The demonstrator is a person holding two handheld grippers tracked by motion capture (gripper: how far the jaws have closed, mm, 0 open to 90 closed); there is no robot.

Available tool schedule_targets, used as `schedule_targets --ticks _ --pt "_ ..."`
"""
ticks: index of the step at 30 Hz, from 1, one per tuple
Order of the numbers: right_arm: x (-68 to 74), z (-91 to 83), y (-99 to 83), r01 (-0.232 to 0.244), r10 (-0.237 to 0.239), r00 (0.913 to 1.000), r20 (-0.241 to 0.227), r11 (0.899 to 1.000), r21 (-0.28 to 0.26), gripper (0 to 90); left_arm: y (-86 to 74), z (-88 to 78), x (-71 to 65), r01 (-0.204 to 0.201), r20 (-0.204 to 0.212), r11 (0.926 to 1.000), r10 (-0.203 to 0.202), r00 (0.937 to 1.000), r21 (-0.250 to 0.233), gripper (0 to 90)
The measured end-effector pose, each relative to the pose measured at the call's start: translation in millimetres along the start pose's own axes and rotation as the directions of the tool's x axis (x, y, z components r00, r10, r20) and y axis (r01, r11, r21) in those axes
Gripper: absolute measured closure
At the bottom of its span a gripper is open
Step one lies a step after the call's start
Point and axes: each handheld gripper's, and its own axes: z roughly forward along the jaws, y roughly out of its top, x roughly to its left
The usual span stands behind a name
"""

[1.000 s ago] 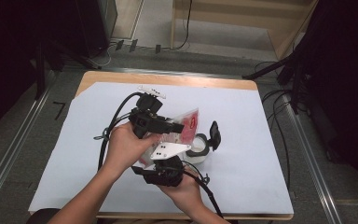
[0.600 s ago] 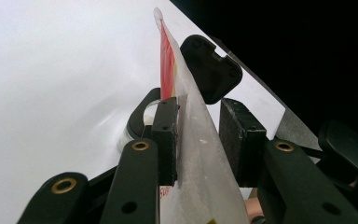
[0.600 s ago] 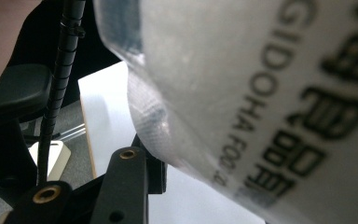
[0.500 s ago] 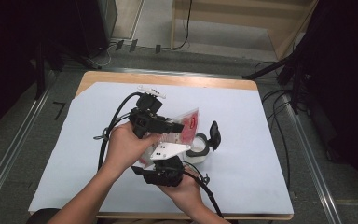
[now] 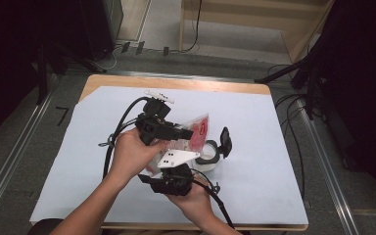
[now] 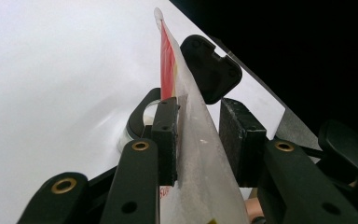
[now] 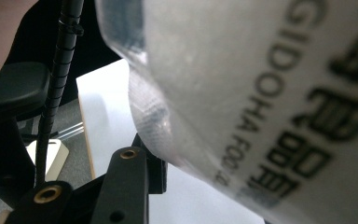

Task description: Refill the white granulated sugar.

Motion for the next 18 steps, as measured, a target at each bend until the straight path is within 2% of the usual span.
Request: schedule_targets --ticks 18 --pt "-0.9 -0.2 1.1 -0.035 0.035 0.9994 0.008 0.999 -0.010 64.0 3.7 2.0 0.4 0.012 0.007 0.9999 -0.012 0.9999 0.007 69.6"
